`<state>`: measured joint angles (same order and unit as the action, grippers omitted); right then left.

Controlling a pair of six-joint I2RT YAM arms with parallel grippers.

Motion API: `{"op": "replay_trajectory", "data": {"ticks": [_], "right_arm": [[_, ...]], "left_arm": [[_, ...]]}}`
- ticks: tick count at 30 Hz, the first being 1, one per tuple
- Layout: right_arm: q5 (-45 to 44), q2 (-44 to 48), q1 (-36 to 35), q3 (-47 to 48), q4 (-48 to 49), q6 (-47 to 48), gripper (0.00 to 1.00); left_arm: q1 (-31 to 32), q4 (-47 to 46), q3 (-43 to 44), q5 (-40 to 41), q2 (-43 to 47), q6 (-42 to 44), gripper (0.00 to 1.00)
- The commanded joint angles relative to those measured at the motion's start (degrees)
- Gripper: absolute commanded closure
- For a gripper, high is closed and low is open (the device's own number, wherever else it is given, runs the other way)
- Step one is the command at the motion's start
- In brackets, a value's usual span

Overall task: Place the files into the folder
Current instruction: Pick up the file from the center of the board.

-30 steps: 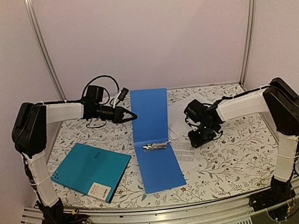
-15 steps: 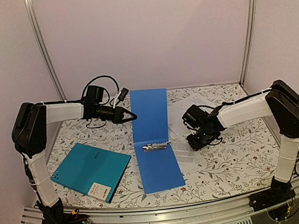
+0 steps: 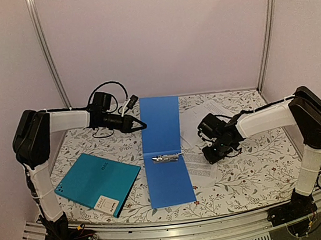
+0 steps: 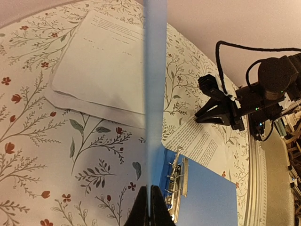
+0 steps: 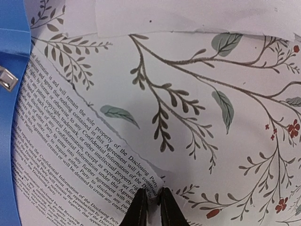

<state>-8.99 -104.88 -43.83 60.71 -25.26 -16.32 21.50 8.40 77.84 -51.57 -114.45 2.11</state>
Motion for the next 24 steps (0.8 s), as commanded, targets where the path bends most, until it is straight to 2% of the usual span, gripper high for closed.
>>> {"op": "replay_trajectory", "data": {"ticks": [1, 9, 12, 16, 19, 24], "right_arm": [[1.55, 3.66, 0.43, -2.46, -7.02, 0.89, 0.87], [1.71, 8.43, 1.05, -2.83, -9.03, 1.99, 0.99], [1.95, 8.63, 1.08, -2.64, -9.08, 2.06, 0.91], [2.03, 7.13, 1.25, -2.07, -7.82, 2.33, 0.73], [2.26, 4.75, 1.36, -1.08, -6.95, 2.58, 0.65], [3.59, 1.6, 1.4, -0.43, -6.16, 3.04, 0.64]], "left_arm": [[0.17, 1.38, -0.69, 0.69, -0.18, 1.53, 1.0], [0.27, 1.53, -0.72, 0.73, -0.25, 1.66, 1.0], [0.22, 1.53, -0.68, 0.63, -0.21, 1.59, 1.0], [0.27, 1.54, -0.73, 0.58, -0.16, 1.57, 1.0], [0.22, 1.53, -0.69, 0.55, -0.13, 1.52, 1.0], [0.26, 1.72, -0.65, 0.57, 0.0, 1.55, 1.0]]}}
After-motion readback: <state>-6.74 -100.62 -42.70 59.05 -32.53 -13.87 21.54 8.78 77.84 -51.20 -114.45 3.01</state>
